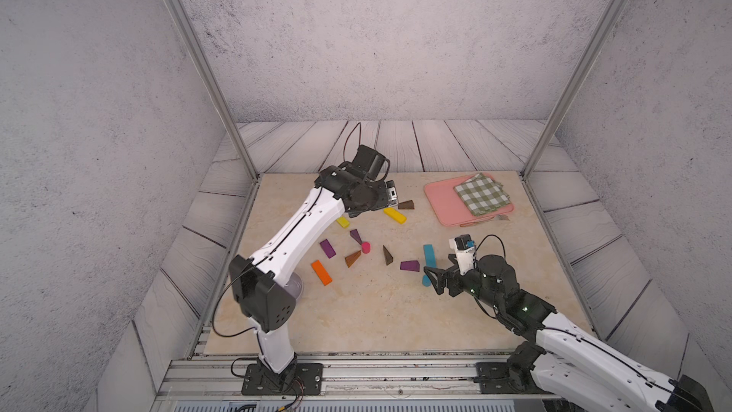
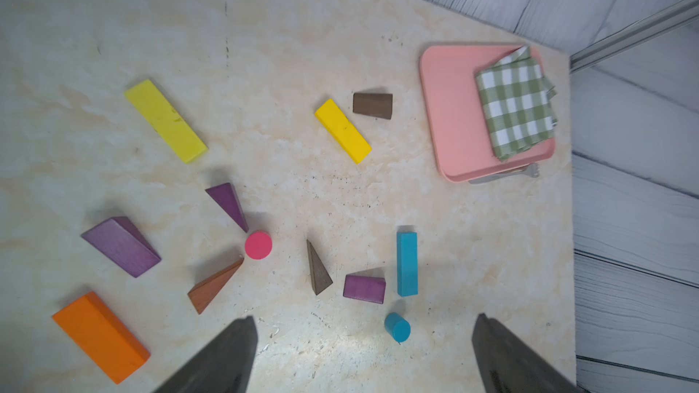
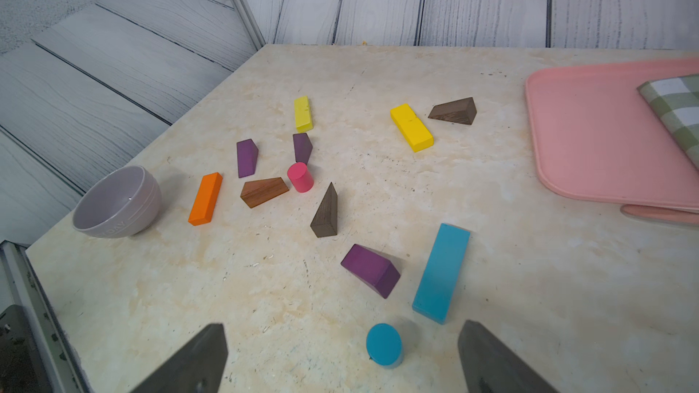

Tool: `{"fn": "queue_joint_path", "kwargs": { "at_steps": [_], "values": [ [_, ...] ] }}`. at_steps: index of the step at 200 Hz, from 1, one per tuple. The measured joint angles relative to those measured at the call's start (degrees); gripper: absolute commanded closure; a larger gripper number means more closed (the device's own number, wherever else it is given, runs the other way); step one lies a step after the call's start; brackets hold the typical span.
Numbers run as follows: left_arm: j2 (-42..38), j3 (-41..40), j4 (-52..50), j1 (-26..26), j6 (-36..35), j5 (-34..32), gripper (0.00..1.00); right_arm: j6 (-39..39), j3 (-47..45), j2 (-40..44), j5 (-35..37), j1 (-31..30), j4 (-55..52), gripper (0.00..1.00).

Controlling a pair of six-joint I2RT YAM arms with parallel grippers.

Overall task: Assemble a small pinwheel with building blocks
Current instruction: Assemble the building block at the center of the board.

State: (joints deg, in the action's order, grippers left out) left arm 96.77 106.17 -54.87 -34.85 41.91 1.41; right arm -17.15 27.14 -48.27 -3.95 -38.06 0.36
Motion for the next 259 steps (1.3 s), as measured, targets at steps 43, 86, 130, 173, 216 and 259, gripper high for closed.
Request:
{"fn": "queue_joint_path", "kwargs": {
  "at_steps": [43,86,130,173,216,259],
  "values": [
    [-27.8,-27.9,8.9,10.4,-5.3,-0.9,0.04,2.7,10.3,-15.0,-4.5,-0.4,-4.3,0.09],
    [-41.0,-46.4,11.5,24.0,-7.5,0.2,0.04,5.0,19.5,-27.3,-3.1,-4.2,-10.4,0.11],
    [-40.3,-50.3,11.9,29.2,-10.7,1.9,0.04,5.3,23.4,-33.1,-0.8,-6.6,-14.0,0.11],
    [-41.2,-49.6,10.2,34.8,-15.0,4.3,0.04,5.4,26.3,-38.3,0.9,-8.6,-16.5,0.15],
    [-40.6,-49.3,8.7,37.8,-19.0,6.8,0.04,5.3,29.3,-44.0,1.2,-10.1,-16.7,0.17],
    [-40.1,-49.5,8.8,40.9,-19.2,11.3,0.04,5.2,30.4,-46.9,2.1,-10.0,-16.9,0.17]
  ]
}}
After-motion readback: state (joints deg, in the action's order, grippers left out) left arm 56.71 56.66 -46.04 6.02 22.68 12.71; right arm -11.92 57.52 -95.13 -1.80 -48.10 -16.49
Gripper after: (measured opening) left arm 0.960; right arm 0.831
